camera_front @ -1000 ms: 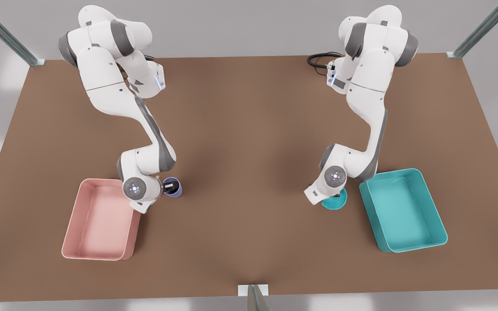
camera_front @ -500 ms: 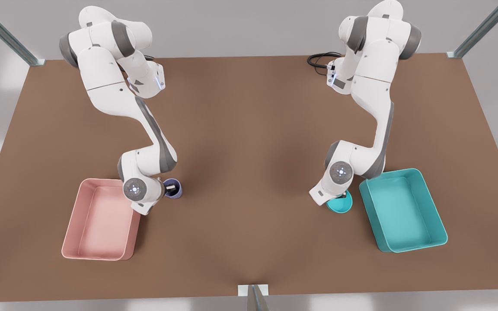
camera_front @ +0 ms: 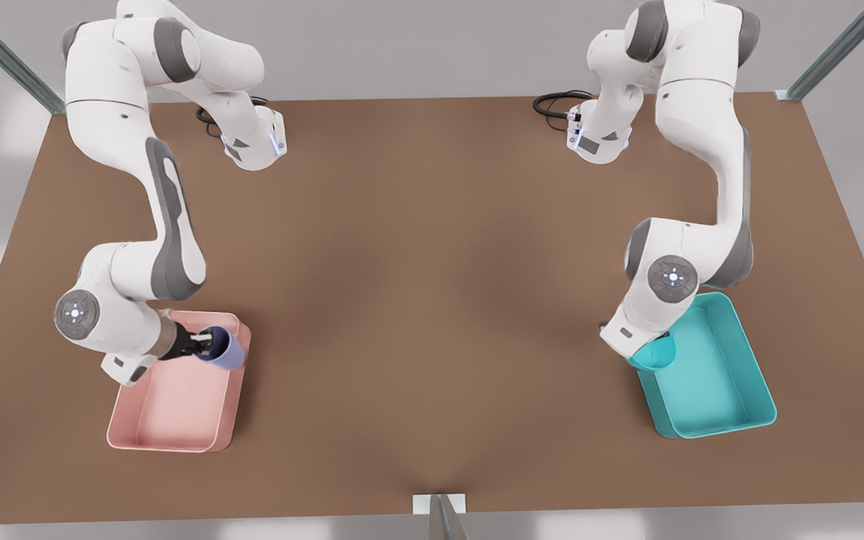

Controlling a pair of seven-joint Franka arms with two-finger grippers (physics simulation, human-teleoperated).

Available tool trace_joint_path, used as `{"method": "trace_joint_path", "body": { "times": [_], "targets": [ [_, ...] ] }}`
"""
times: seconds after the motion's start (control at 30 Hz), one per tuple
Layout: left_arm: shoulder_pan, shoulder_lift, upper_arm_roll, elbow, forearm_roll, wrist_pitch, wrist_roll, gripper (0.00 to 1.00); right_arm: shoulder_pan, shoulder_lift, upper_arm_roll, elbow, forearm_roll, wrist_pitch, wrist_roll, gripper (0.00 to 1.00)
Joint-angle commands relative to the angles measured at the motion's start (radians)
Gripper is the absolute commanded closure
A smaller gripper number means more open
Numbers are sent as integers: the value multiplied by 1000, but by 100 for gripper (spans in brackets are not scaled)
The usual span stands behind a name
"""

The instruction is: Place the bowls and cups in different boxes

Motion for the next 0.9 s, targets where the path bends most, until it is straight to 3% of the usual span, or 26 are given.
{"method": "trace_joint_path", "body": {
  "times": [0.0,0.13,0.57,0.6,0.63,0.87],
  "targets": [
    [18,-3,0,12,10,-54,-20,79,-29,48,0,47,-21,5,-342,79],
    [69,3,0,22,23,-43,-18,79,-66,163,-11,142,-26,16,-391,79],
    [201,95,0,15,84,46,33,79,-84,298,-25,130,-15,129,-388,79],
    [214,115,0,16,86,69,34,79,-83,301,-25,128,-13,131,-387,66],
    [227,121,0,16,84,84,33,79,-84,305,-25,130,-15,131,-390,0],
    [244,159,0,15,83,113,30,79,-84,290,-23,128,-21,102,-393,0]
  ]
}}
